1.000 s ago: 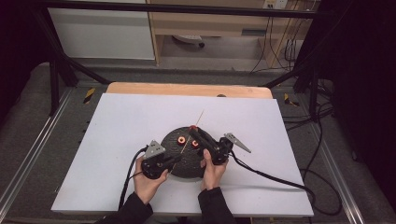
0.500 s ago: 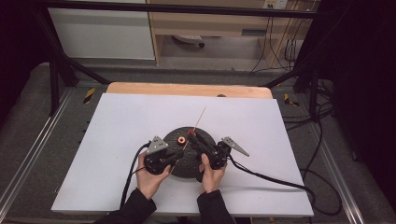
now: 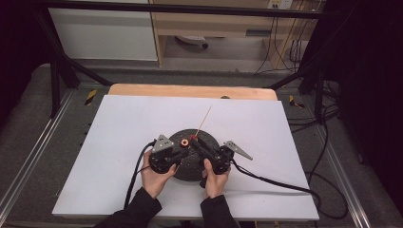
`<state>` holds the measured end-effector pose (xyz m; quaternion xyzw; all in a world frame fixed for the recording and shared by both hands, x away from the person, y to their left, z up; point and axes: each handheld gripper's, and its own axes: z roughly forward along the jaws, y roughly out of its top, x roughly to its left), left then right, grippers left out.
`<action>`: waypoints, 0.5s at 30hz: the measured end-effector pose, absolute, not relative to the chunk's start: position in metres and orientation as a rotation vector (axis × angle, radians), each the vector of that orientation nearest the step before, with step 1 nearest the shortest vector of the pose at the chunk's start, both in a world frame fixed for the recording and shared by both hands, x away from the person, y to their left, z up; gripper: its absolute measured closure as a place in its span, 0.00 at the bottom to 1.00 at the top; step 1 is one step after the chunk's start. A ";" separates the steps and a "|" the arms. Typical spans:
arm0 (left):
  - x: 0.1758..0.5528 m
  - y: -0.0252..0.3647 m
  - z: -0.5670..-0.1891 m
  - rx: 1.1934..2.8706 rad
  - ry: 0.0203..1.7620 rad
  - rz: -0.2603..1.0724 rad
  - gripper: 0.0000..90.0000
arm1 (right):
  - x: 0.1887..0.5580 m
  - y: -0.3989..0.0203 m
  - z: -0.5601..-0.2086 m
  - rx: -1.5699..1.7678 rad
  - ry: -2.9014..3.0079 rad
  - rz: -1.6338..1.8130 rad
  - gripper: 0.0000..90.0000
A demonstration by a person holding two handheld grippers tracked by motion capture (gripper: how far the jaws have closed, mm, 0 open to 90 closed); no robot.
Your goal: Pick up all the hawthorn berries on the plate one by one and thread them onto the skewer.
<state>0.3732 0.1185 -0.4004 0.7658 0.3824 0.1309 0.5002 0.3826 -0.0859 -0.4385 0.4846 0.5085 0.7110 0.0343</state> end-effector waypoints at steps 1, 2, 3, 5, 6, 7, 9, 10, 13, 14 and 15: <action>0.373 0.119 -0.401 1.853 0.926 0.316 0.99 | 0.382 -0.086 -0.439 1.493 1.567 2.183 0.68; 0.374 0.118 -0.401 1.855 0.928 0.313 0.99 | 0.382 -0.086 -0.439 1.497 1.571 2.181 0.68; 0.374 0.118 -0.401 1.855 0.928 0.314 0.99 | 0.383 -0.086 -0.439 1.498 1.575 2.176 0.68; 0.373 0.119 -0.401 1.856 0.923 0.317 0.99 | 0.383 -0.086 -0.439 1.498 1.577 2.176 0.67; 0.373 0.120 -0.401 1.858 0.924 0.317 0.99 | 0.383 -0.086 -0.439 1.498 1.582 2.173 0.66; 0.372 0.121 -0.402 1.861 0.922 0.318 0.99 | 0.383 -0.086 -0.439 1.496 1.585 2.165 0.62; 0.371 0.126 -0.403 1.863 0.923 0.317 0.99 | 0.382 -0.087 -0.438 1.493 1.610 2.145 0.59; 0.370 0.129 -0.404 1.863 0.926 0.317 0.99 | 0.382 -0.087 -0.438 1.480 1.620 2.141 0.56; 0.368 0.139 -0.407 1.871 0.934 0.318 0.99 | 0.382 -0.090 -0.435 1.466 1.648 2.109 0.49; 0.366 0.143 -0.408 1.873 0.938 0.318 0.99 | 0.383 -0.091 -0.434 1.460 1.660 2.095 0.47; 0.365 0.147 -0.409 1.879 0.938 0.320 0.99 | 0.383 -0.093 -0.433 1.449 1.672 2.078 0.44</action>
